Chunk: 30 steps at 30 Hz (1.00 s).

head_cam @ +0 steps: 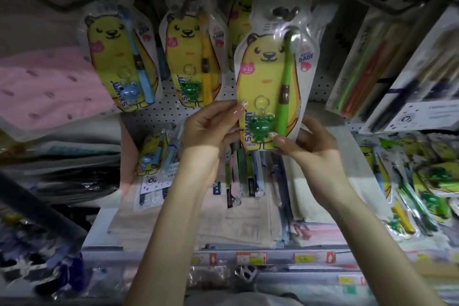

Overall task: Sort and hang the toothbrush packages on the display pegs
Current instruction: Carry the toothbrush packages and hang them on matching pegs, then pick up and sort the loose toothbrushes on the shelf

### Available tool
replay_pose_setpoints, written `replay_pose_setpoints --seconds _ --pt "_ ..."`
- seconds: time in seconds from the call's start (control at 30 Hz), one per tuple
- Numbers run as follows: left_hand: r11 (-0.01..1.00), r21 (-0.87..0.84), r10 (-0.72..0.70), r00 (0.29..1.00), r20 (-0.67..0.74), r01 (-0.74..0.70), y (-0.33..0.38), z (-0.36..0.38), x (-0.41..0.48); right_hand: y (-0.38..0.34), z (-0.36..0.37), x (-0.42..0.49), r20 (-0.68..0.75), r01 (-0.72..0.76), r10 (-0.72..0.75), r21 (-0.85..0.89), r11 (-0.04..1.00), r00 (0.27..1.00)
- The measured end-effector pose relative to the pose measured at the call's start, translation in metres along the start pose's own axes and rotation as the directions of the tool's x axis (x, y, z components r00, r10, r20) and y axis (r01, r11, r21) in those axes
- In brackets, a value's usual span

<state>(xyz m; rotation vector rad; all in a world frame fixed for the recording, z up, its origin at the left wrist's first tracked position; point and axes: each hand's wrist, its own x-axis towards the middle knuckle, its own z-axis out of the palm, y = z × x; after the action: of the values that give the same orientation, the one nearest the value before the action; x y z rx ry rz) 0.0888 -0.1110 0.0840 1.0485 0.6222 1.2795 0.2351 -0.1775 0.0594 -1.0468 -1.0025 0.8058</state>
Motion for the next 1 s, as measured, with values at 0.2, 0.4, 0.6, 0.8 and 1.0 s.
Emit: replay_pose_setpoints --seconds 0.2,0.4,0.6,0.8,1.0 --pt "0.986 0.163 0.059 0.991 -0.123 -0.038 0.000 0.008 0.031 0.009 0.009 0.039 -0.044 -0.064 0.066 0.030 0.997 0.997" --pt "0.953 0.296 0.102 0.989 -0.110 -0.065 -0.004 0.001 0.061 0.020 0.015 0.073 -0.007 -0.143 0.143 -0.007 0.990 0.990" --pt "0.842 0.538 0.013 0.995 -0.101 0.044 -0.061 -0.061 0.034 0.058 -0.006 0.053 0.012 -0.369 0.391 -0.309 0.877 0.920" --pt "0.881 0.382 -0.183 0.945 -0.270 0.280 -0.099 -0.098 0.007 0.099 -0.015 0.015 -0.105 -0.551 0.543 -0.240 0.799 0.833" --pt "0.836 0.399 -0.275 0.917 -0.289 0.376 -0.112 -0.104 -0.007 0.113 -0.019 0.002 -0.186 -0.596 0.569 -0.156 0.788 0.801"
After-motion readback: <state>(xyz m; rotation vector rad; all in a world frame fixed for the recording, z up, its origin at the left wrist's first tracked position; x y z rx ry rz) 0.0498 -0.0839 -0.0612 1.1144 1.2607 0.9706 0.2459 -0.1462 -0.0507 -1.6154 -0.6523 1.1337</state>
